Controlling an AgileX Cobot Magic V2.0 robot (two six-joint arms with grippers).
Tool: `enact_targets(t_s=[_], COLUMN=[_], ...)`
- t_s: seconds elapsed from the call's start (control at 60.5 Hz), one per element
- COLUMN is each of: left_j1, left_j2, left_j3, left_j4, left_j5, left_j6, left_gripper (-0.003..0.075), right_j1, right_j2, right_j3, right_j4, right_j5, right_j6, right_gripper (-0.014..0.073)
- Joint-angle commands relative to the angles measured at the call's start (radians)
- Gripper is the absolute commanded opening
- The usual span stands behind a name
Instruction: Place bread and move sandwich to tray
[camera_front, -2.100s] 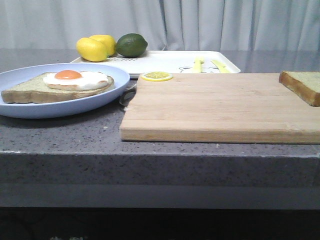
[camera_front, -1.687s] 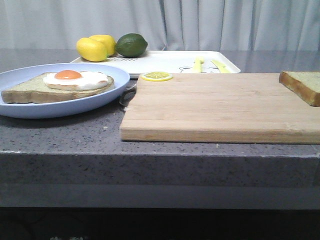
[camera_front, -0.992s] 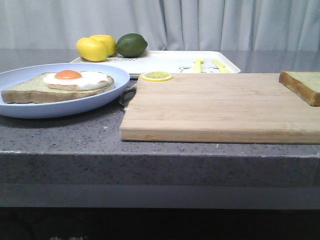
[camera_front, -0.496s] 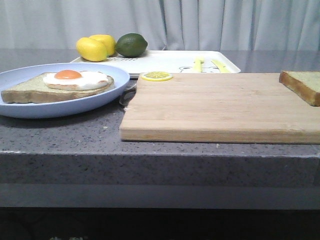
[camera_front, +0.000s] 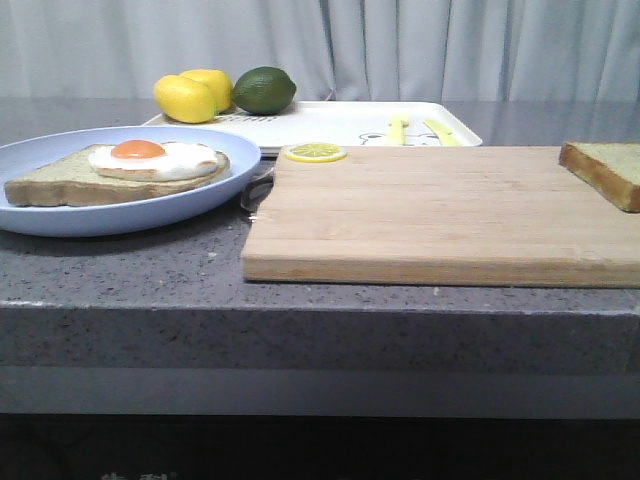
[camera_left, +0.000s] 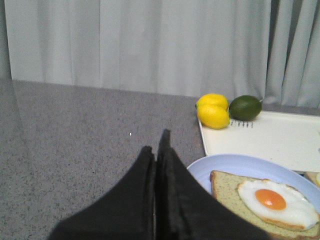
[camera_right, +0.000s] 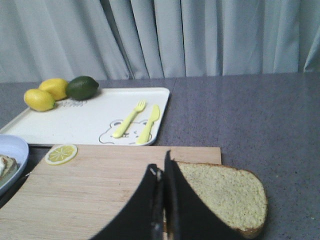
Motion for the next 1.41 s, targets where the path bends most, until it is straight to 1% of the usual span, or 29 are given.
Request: enact_targets(t_s=[0.0, 0.066, 0.149, 0.198, 0.215, 0.232, 0.248, 0.265, 0.298, 0.314, 0.331, 0.347, 0.397, 0.413, 0.43, 0.446, 0.463, 0.48, 0.546, 0.645, 0.744, 0.827, 0.943, 1.141, 1.29, 1.389], left_j1=[-0.001, -0.001, -0.001, -0.001, -0.001, -0.001, -0.001, -0.001, -0.001, -0.001, -0.001, -0.001, -0.001, -0.001, -0.001, -0.001, -0.001, -0.001, -0.001, -0.001, -0.001, -0.001, -0.001, -0.001, -0.001, -0.001], left_j2=[0.092, 0.117, 0.126, 0.126, 0.126, 0.126, 0.126, 0.126, 0.126, 0.126, 0.126, 0.126, 0.126, 0.126, 0.126, 0.126, 0.126, 0.126, 0.126, 0.126, 0.126, 0.126, 0.126, 0.126, 0.126, 0.126], left_j3=[-0.065, -0.069, -0.069, -0.069, -0.069, -0.069, -0.069, -0.069, -0.069, -0.069, -0.069, -0.069, -0.069, -0.069, -0.069, -0.069, -0.069, -0.069, -0.069, -0.069, -0.069, -0.069, -0.069, -0.069, -0.069, -0.069], left_j4=[0.002, 0.002, -0.007, -0.007, -0.007, -0.007, -0.007, -0.007, -0.007, -0.007, -0.007, -0.007, -0.007, -0.007, -0.007, -0.007, -0.007, -0.007, -0.007, -0.007, -0.007, -0.007, -0.007, -0.008, -0.008, -0.008], left_j5=[-0.052, -0.057, -0.059, -0.059, -0.061, -0.064, -0.064, -0.064, -0.066, -0.066, -0.066, -0.066, -0.066, -0.066, -0.068, -0.067, -0.067, -0.067, -0.067, -0.067, -0.067, -0.067, -0.067, -0.067, -0.067, -0.067], left_j6=[-0.005, -0.005, -0.005, -0.005, -0.005, -0.005, -0.005, -0.005, -0.005, -0.005, -0.005, -0.005, -0.005, -0.005, -0.005, -0.005, -0.005, -0.005, -0.005, -0.005, -0.005, -0.005, -0.005, -0.005, -0.005, -0.005], left_gripper=[-0.002, -0.002, -0.0018, 0.0, 0.002, 0.0037, 0.0071, 0.0098, 0.0181, 0.0241, 0.0283, 0.0351, 0.0487, 0.0549, 0.0587, 0.0651, 0.0678, 0.0709, 0.0684, 0.0634, 0.0583, 0.0542, 0.0496, 0.0424, 0.0419, 0.0421], right_j1=[-0.002, -0.002, -0.002, -0.002, -0.002, -0.002, -0.002, -0.002, -0.002, -0.002, -0.002, -0.002, -0.002, -0.002, -0.002, -0.002, -0.002, -0.002, -0.002, -0.004, -0.004, -0.025, -0.105, -0.293, -0.382, -0.405], right_j2=[0.083, 0.111, 0.122, 0.122, 0.122, 0.122, 0.122, 0.122, 0.122, 0.122, 0.122, 0.122, 0.122, 0.122, 0.122, 0.122, 0.122, 0.122, 0.122, 0.145, 0.215, 0.312, 0.437, 0.639, 0.765, 0.842], right_j3=[-0.063, -0.065, -0.065, -0.065, -0.065, -0.065, -0.065, -0.065, -0.065, -0.065, -0.065, -0.065, -0.064, -0.063, -0.061, -0.059, -0.059, -0.059, -0.059, -0.067, -0.112, -0.169, -0.25, -0.363, -0.425, -0.46], right_j4=[-0.006, -0.006, -0.006, -0.006, -0.006, -0.006, -0.006, -0.006, -0.006, -0.006, -0.006, -0.006, -0.006, -0.006, -0.006, -0.006, -0.003, -0.002, 0.005, 0.005, 0.005, 0.003, 0.003, 0.006, 0.045, 0.104], right_j5=[-0.056, -0.068, -0.07, -0.07, -0.07, -0.07, -0.07, -0.069, -0.068, -0.068, -0.068, -0.068, -0.069, -0.069, -0.072, -0.076, -0.078, -0.08, -0.074, -0.059, -0.01, 0.042, 0.112, 0.205, 0.258, 0.299], right_j6=[0.002, 0.002, 0.002, 0.002, 0.002, 0.002, 0.002, 0.002, 0.002, 0.002, 0.002, 0.002, 0.002, 0.002, 0.002, 0.002, 0.002, 0.002, 0.002, 0.002, 0.002, 0.002, 0.002, 0.043, 0.038, -0.036], right_gripper=[-0.006, -0.0054, 0.0006, 0.0097, 0.0125, 0.0172, 0.0205, 0.0258, 0.0332, 0.0387, 0.0423, 0.0475, 0.0577, 0.0601, 0.0622, 0.0657, 0.0667, 0.0659, 0.0642, 0.064, 0.064, 0.064, 0.064, 0.064, 0.064, 0.064])
